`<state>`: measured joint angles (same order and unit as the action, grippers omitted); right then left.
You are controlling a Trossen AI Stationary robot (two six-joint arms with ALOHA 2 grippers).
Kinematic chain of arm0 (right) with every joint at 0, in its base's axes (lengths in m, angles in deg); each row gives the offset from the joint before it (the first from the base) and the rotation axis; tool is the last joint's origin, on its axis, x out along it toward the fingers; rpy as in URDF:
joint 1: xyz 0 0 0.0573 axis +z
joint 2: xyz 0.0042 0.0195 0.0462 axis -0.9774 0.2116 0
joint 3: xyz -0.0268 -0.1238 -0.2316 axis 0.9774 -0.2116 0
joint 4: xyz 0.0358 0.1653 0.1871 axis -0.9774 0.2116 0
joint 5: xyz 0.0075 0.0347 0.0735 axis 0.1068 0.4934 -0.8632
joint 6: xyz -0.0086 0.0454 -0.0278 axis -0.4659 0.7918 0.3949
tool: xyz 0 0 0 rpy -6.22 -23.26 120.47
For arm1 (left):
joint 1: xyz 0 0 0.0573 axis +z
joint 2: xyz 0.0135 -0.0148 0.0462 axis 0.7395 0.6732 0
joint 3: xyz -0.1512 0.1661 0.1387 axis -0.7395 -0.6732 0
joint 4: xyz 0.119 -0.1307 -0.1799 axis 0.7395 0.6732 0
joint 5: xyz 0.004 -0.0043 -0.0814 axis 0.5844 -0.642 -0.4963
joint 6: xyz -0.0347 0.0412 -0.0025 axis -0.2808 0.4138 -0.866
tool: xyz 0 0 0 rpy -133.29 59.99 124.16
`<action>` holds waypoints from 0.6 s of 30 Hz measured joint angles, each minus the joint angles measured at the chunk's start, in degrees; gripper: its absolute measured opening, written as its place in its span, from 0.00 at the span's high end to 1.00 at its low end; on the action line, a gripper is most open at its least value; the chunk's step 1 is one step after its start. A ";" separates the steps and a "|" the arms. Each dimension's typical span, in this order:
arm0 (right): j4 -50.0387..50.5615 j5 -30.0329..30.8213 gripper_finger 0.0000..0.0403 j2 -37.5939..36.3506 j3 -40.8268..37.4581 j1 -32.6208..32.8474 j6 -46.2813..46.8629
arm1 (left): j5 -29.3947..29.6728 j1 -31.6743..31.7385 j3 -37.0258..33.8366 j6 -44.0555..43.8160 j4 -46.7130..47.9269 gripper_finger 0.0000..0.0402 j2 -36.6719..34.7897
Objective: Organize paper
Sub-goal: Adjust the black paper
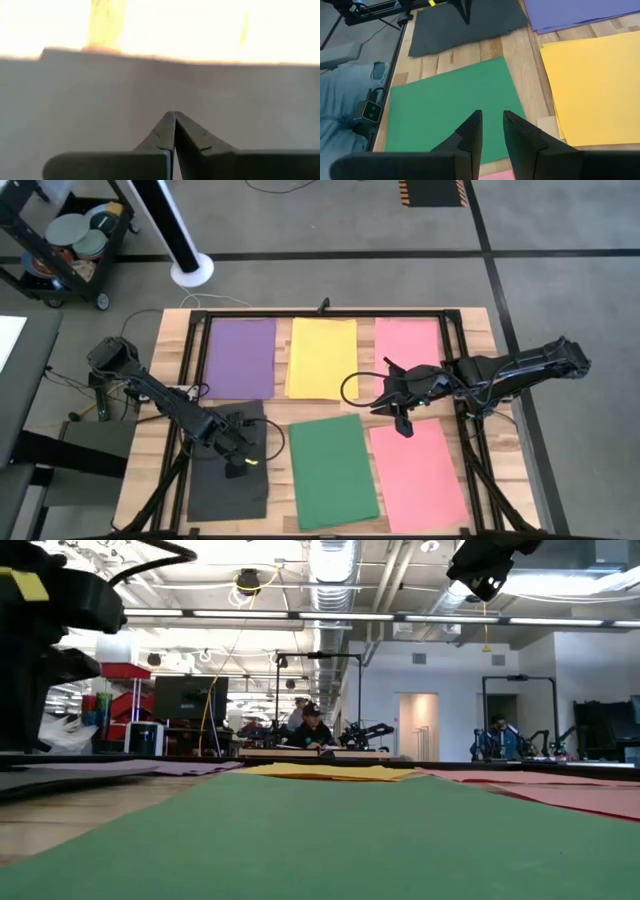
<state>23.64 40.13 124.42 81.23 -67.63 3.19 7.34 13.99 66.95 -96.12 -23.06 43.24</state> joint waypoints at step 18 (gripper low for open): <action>-0.05 -0.37 0.81 0.00 0.00 -0.04 -0.38 | -0.18 7.07 0.04 13.71 -11.78 1.00 6.98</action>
<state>23.60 39.76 124.42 81.23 -67.68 2.80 7.16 21.06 66.99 -82.42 -34.84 50.22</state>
